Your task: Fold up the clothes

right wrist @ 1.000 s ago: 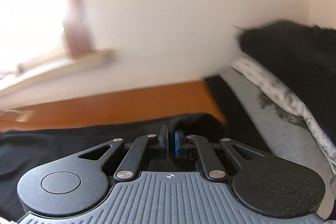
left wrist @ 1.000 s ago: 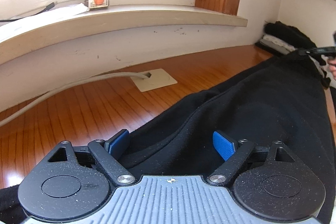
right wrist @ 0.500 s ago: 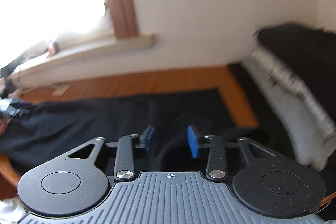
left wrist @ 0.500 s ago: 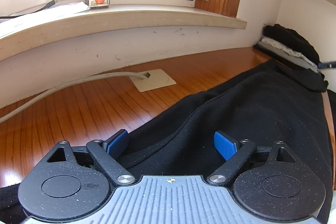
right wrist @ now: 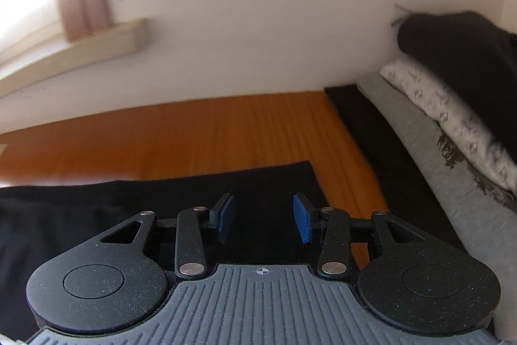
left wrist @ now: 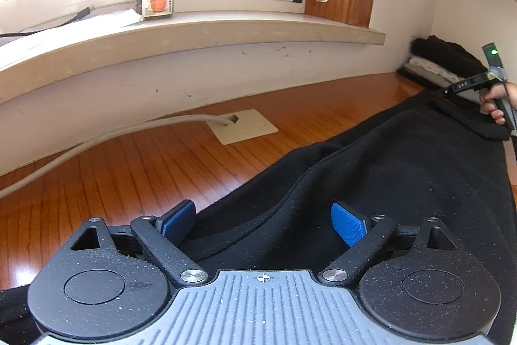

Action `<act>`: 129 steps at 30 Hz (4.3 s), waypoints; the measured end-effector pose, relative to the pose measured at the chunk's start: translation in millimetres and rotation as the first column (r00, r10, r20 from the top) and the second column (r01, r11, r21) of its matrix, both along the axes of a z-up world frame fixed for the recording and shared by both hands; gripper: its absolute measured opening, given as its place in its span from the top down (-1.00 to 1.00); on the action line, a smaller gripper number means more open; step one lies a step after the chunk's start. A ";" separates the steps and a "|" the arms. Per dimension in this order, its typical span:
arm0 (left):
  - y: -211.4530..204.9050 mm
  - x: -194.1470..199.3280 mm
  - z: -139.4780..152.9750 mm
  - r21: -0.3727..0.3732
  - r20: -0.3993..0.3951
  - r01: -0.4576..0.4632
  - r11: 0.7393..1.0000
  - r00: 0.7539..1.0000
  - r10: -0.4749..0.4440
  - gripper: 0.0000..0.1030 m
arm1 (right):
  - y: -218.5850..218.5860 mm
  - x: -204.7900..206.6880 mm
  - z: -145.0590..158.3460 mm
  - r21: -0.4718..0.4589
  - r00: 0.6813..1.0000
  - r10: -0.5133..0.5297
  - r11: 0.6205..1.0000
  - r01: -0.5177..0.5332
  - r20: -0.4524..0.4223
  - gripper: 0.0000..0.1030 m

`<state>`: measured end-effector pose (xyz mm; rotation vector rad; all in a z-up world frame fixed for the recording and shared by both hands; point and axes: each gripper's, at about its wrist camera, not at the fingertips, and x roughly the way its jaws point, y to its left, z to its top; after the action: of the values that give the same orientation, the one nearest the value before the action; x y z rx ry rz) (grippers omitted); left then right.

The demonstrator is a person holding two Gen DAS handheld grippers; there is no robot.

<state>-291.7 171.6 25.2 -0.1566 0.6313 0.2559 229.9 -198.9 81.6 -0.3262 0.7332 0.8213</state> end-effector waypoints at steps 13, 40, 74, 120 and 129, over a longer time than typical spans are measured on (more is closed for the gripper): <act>1.8 -9.4 9.1 0.054 0.080 -0.102 0.993 0.992 0.098 -0.94 | -14.7 15.8 -8.4 0.009 0.996 -0.061 0.998 0.061 0.067 0.20; -23.9 44.6 6.8 0.078 0.027 0.062 0.995 0.998 -0.065 -0.40 | -89.2 -64.4 27.8 0.119 0.987 0.140 0.982 -0.149 0.080 0.01; -22.3 52.5 -3.1 0.082 -0.028 0.041 0.996 0.999 -0.039 -0.55 | -162.4 -103.9 15.1 0.201 0.991 0.134 0.971 -0.127 -0.026 -0.04; -26.5 43.1 2.9 0.068 0.055 0.119 0.991 0.991 -0.123 0.91 | -85.6 -31.7 49.4 0.057 0.916 0.001 0.998 -0.026 0.400 0.92; -6.4 46.0 2.7 -0.003 0.052 0.027 1.000 0.998 -0.027 0.72 | -19.5 45.7 38.1 0.027 0.957 -0.117 0.993 0.114 0.265 0.19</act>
<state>-245.7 165.2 27.9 -0.1578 0.5817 0.2241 275.6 -218.5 119.7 -0.3715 0.4907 0.6546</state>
